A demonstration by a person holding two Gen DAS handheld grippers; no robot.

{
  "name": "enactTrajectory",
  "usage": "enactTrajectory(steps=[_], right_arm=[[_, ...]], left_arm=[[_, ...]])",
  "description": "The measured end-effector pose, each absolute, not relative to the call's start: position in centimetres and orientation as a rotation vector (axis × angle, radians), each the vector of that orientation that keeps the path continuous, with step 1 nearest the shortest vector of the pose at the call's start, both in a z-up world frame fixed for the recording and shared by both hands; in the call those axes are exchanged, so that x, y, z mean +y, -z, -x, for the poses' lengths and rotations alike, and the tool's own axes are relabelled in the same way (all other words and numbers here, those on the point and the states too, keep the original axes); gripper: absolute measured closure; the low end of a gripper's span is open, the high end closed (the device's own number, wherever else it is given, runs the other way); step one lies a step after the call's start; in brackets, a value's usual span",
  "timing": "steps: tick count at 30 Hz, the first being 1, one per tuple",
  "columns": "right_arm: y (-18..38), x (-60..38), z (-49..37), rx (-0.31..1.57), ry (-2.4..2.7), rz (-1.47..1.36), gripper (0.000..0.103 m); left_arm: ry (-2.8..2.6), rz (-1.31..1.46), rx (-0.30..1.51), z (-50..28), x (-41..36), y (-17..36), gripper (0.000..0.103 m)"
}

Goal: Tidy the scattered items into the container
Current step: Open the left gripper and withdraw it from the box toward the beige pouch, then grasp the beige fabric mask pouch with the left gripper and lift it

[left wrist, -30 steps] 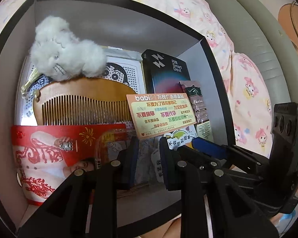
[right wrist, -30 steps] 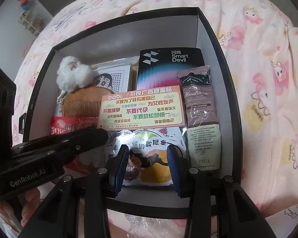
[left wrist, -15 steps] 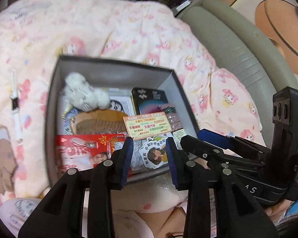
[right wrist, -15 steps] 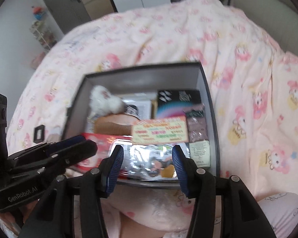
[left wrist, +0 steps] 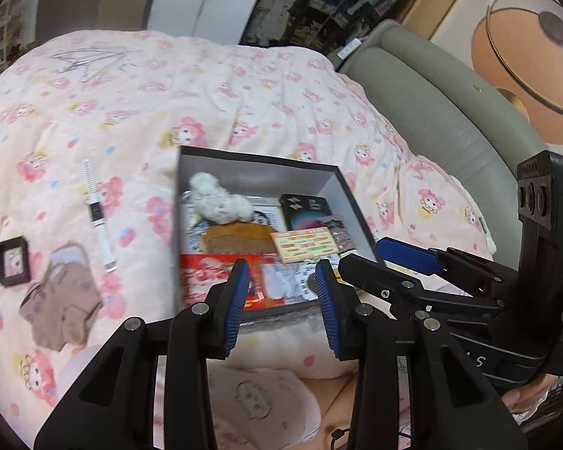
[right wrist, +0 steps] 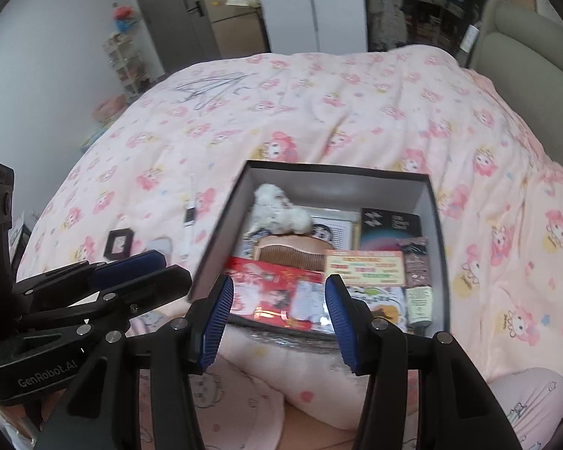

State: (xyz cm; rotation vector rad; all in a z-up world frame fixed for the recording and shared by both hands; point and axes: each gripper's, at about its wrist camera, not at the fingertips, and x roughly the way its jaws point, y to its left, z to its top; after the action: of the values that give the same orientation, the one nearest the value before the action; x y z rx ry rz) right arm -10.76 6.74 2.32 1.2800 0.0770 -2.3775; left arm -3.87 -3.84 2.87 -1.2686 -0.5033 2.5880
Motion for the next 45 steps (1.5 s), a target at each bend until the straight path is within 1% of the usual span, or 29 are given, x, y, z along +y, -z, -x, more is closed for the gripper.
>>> enactTrajectory(steps=[7, 16, 22, 25, 28, 29, 31, 34, 36, 38, 41, 42, 43, 44, 45], right_arm=[[-1.1, 0.4, 9.7, 0.149, 2.219, -1.279, 0.056], [3.6, -10.7, 10.4, 0.254, 1.92, -1.362, 0.056], [8.1, -15.7, 13.0, 0.307, 1.781, -1.486, 0.056], [10.3, -17.1, 14.8, 0.358, 1.76, -1.559, 0.056], [12.8, -18.4, 16.9, 0.355, 1.691, -1.65, 0.056], [13.6, -18.8, 17.4, 0.36, 1.679, -1.67, 0.056], [15.0, -19.5, 18.3, 0.382, 1.657, -1.707, 0.055], [16.8, -20.3, 19.3, 0.381, 1.6, -1.757, 0.055], [17.8, -20.7, 19.8, 0.349, 1.559, -1.779, 0.054], [18.5, -21.1, 20.1, 0.318, 1.532, -1.793, 0.048], [19.7, -21.6, 20.2, 0.317, 1.509, -1.807, 0.048], [20.0, -21.8, 20.1, 0.321, 1.502, -1.802, 0.048], [20.2, -21.9, 19.9, 0.326, 1.496, -1.795, 0.048], [20.2, -22.0, 19.8, 0.329, 1.492, -1.786, 0.056], [19.9, -22.0, 19.7, 0.328, 1.499, -1.766, 0.064]], left_arm=[[-2.691, 1.294, -0.643, 0.3, -9.9, -1.3, 0.067], [-2.773, 1.387, -0.909, -2.9, -19.0, 3.1, 0.066], [-2.78, 1.491, -1.09, -2.9, -23.9, 7.6, 0.065], [-2.731, 1.575, -1.208, -2.7, -26.1, 10.9, 0.065], [-2.668, 1.668, -1.303, -2.3, -27.4, 14.3, 0.064], [-2.649, 1.686, -1.328, -2.2, -27.6, 15.1, 0.064], [-2.614, 1.697, -1.395, -2.0, -28.2, 16.6, 0.055], [-2.565, 1.673, -1.496, -1.8, -29.0, 18.1, 0.049], [-2.524, 1.672, -1.539, -1.4, -29.3, 19.0, 0.048], [-2.5, 1.676, -1.561, -1.1, -29.4, 19.5, 0.048], [-2.494, 1.648, -1.58, -0.7, -29.3, 19.8, 0.048], [-2.497, 1.643, -1.58, -0.7, -29.3, 19.8, 0.05], [-2.502, 1.649, -1.568, -0.5, -29.2, 19.6, 0.066], [-2.505, 1.664, -1.544, -0.4, -29.0, 19.4, 0.077], [-2.509, 1.675, -1.52, -0.1, -28.9, 19.1, 0.091]])
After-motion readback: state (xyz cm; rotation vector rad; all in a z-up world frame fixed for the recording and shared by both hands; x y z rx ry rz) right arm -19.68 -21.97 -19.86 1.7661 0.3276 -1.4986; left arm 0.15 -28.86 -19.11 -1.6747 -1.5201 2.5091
